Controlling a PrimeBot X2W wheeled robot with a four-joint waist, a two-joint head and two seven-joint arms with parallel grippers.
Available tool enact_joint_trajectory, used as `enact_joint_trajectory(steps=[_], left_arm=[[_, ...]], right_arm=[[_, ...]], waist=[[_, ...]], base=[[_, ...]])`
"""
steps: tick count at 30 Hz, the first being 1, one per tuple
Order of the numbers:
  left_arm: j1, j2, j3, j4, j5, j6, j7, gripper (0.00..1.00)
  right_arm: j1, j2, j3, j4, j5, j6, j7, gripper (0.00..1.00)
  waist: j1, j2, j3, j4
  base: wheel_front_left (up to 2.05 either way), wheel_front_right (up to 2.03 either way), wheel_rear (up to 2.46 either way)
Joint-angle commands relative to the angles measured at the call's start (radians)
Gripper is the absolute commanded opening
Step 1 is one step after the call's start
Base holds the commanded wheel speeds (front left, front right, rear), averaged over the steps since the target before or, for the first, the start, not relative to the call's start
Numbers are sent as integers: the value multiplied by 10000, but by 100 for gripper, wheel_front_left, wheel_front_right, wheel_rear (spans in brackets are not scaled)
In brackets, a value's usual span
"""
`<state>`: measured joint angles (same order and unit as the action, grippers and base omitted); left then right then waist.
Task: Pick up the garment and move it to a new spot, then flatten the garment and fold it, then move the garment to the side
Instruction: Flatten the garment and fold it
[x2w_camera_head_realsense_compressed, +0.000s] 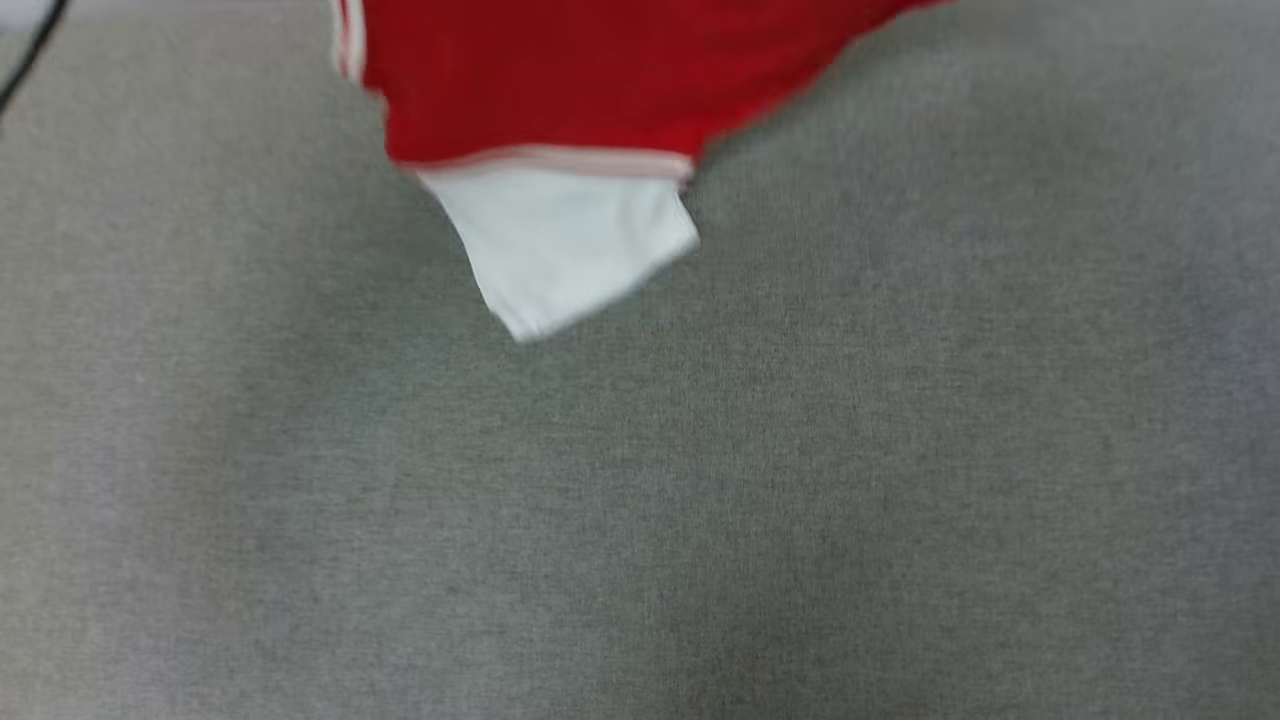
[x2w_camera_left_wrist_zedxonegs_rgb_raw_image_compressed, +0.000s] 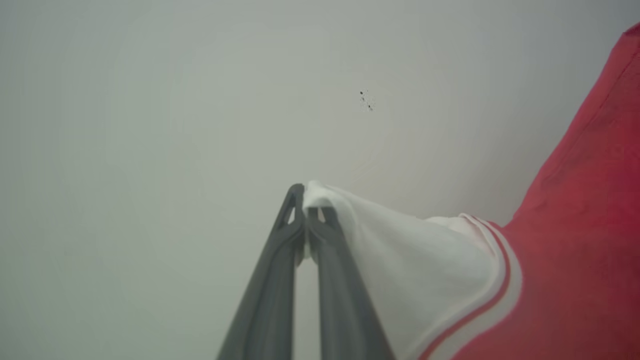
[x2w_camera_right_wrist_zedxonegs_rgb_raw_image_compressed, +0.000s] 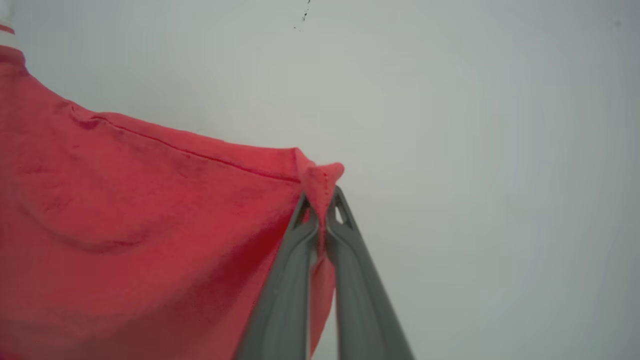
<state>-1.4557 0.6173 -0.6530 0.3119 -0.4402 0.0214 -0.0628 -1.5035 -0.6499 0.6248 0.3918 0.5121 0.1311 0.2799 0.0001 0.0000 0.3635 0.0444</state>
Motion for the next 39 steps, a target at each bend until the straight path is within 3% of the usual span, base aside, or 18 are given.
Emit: enact_joint_trajectory(steps=[1,9,17,30,36,39], left_arm=[[-506,-89,44,259,135,-85,44,0],[-3732,-899,106,2457,497,-694,-198,0],[-4706,-1383,28,4112,497,-1001,-1130,0],[-2837,-1845,-703,6016,131,-1430,-1953,0],[-1059,-1919,-766,5751,-206,-1467,-2030,0],[402,-1699,-634,4956,-276,-1456,-2036,0]], right_arm=[[-478,154,91,222,-160,-7,-120,0],[-3393,856,630,1789,-757,-7,-763,0],[-4746,1240,1406,3174,-707,-9,-1520,0],[-2596,1629,3398,4737,641,-8,-3170,0],[-1089,1571,3971,4715,1185,-8,-3753,0],[-82,1446,4225,4569,1454,-9,-4095,0]], waist=[[-1,0,650,-101],[-1,0,1700,-106],[-1,0,2262,184],[-1,0,2329,229],[-1,0,1846,219],[-1,0,1478,194]], base=[[0,0,0],[0,0,0],[0,0,0],[0,0,0],[0,0,0],[0,0,0]])
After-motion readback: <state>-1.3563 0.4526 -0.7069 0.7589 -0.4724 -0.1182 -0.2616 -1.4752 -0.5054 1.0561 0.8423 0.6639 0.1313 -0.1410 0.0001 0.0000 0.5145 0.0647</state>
